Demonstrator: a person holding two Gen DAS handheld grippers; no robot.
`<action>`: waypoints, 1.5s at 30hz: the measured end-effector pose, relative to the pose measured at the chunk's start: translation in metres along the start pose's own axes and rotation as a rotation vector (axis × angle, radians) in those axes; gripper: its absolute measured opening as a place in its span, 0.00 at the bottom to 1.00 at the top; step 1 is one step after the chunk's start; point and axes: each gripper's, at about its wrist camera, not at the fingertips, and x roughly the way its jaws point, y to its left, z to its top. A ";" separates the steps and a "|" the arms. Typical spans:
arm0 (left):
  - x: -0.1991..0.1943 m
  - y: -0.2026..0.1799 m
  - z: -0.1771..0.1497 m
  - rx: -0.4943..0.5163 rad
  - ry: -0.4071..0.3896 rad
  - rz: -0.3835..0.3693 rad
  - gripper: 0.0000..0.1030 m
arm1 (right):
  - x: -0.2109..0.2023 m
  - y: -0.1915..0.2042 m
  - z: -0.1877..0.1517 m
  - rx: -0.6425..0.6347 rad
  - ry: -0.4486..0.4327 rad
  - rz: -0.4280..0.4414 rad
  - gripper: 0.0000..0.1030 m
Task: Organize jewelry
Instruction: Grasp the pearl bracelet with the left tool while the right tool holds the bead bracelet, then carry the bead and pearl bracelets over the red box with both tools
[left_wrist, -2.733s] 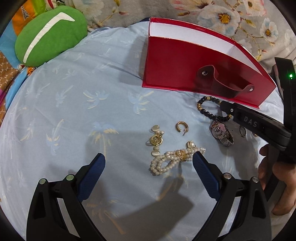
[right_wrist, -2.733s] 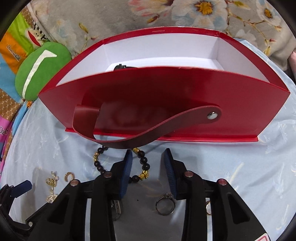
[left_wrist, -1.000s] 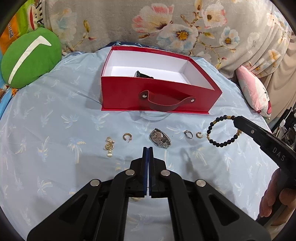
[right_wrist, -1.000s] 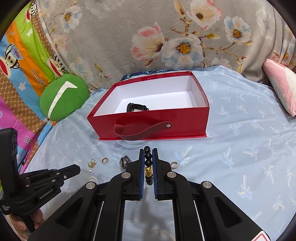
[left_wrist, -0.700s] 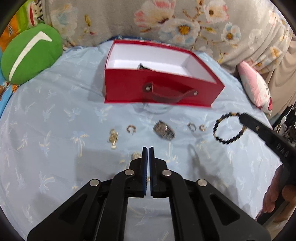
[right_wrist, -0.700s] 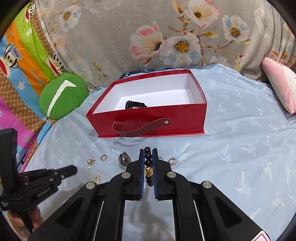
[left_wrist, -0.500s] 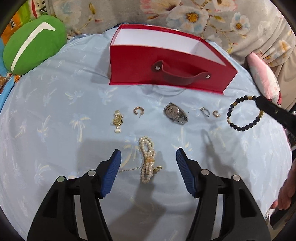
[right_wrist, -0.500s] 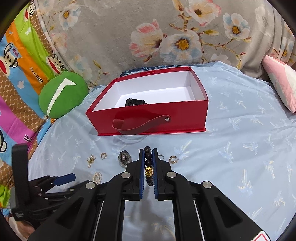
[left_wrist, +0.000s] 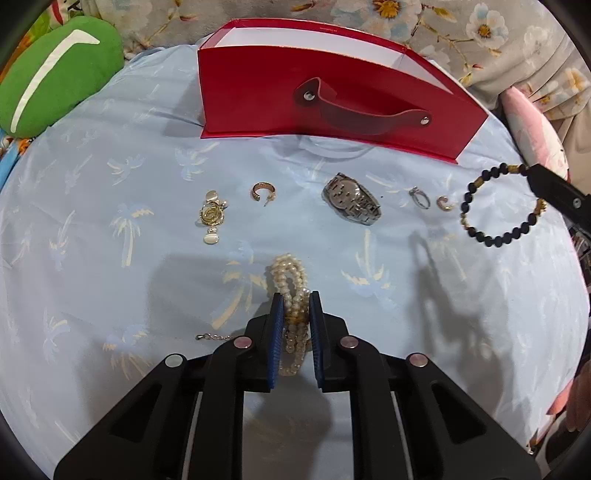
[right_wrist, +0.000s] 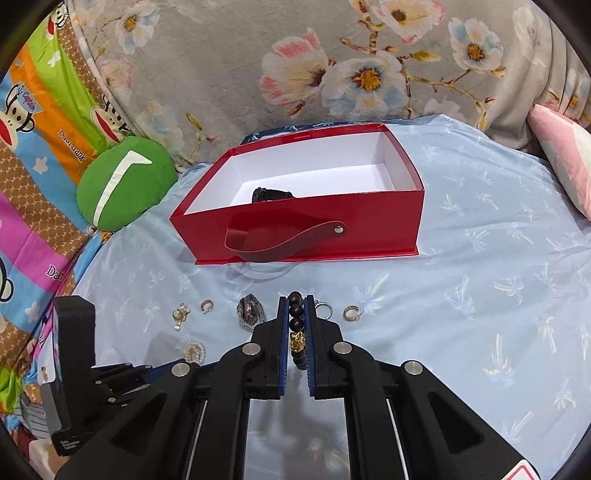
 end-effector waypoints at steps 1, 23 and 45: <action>-0.002 0.000 0.001 -0.002 -0.007 -0.004 0.13 | -0.001 0.000 0.000 0.000 -0.003 0.002 0.07; -0.112 -0.010 0.080 0.027 -0.345 -0.002 0.13 | -0.041 0.017 0.054 -0.062 -0.187 0.024 0.07; -0.117 -0.035 0.213 0.097 -0.568 0.042 0.13 | -0.014 0.015 0.168 -0.110 -0.359 -0.018 0.07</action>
